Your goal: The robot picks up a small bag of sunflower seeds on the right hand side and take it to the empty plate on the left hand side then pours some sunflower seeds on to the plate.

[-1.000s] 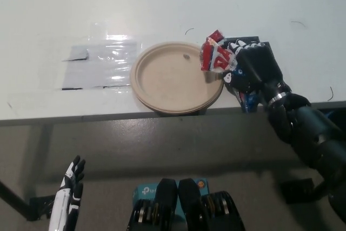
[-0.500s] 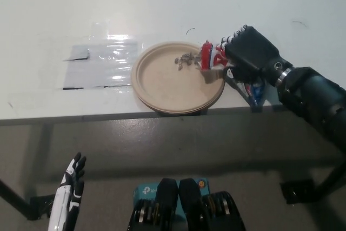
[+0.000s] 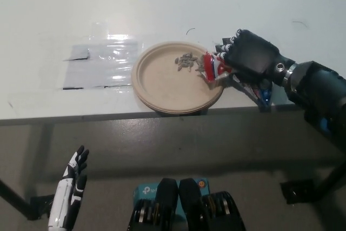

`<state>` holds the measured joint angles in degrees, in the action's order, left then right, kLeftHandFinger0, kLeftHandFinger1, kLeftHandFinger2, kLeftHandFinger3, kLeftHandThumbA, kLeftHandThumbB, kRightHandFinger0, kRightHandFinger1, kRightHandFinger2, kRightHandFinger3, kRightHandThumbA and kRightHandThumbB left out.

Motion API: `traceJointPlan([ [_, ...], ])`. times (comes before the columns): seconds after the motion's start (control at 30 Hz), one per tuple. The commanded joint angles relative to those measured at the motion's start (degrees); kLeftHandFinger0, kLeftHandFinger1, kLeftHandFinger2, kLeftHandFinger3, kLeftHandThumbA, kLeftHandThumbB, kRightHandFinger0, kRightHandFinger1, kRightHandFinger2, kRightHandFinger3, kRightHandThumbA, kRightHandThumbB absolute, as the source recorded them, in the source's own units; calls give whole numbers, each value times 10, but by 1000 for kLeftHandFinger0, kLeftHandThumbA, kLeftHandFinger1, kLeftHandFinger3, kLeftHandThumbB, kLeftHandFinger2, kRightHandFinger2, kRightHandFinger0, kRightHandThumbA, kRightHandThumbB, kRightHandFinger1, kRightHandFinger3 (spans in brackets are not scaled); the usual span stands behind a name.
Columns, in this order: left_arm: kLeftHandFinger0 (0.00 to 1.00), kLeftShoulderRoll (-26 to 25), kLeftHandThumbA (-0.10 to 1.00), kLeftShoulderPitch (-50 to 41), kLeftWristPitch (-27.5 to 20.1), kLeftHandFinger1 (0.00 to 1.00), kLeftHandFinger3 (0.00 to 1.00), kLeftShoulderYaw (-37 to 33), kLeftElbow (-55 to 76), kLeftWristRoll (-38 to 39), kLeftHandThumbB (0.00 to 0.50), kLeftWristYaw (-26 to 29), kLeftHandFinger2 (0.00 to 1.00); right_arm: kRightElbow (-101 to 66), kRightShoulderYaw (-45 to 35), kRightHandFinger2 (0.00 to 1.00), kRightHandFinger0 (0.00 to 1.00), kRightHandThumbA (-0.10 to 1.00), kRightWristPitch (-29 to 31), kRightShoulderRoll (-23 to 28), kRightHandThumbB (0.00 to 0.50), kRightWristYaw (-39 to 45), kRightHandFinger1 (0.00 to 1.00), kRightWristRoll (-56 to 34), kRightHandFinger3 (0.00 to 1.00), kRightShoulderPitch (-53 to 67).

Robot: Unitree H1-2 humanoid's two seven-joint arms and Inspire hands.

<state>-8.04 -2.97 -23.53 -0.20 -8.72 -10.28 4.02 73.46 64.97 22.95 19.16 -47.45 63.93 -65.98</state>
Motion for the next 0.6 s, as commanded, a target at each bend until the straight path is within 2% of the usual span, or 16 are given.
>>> traceJointPlan([
  [0.0,1000,-9,1000,4,4,1000,1000,-5,20,2,36,-14,1000,-2,33,52,0,-100,-46,18,280,-72,0,69,77,-60],
  [0.07,1000,-8,1000,4,4,1000,1000,-5,21,5,23,-16,1000,-1,62,44,0,-100,-69,20,263,-88,0,99,50,-70],
  [0.27,1000,-9,1000,2,10,1000,1000,-5,26,-5,31,-16,1000,-3,79,104,0,-100,-55,22,255,-81,1,105,50,-82],
  [0.33,1000,-9,1000,2,7,1000,1000,-6,24,-2,35,-17,1000,-7,69,143,0,-100,-61,24,292,-80,6,100,92,-77],
  [0.37,1000,-9,1000,2,6,1000,1000,-6,23,-3,35,-16,1000,-6,59,133,0,-100,-60,23,297,-83,0,90,90,-73],
  [0.4,1000,-9,1000,2,4,1000,1000,-5,22,-3,35,-16,1000,0,48,114,0,-100,-59,21,324,-93,0,80,135,-68],
  [0.47,1000,-10,1000,1,4,1000,1000,-6,22,-4,39,-16,1000,0,25,48,0,-100,-43,20,327,-94,0,61,136,-61],
  [0.57,1000,-10,1000,-2,6,1000,1000,-6,22,-4,43,-16,1000,-1,-30,0,0,-100,-11,16,318,-94,0,20,17,-43],
])
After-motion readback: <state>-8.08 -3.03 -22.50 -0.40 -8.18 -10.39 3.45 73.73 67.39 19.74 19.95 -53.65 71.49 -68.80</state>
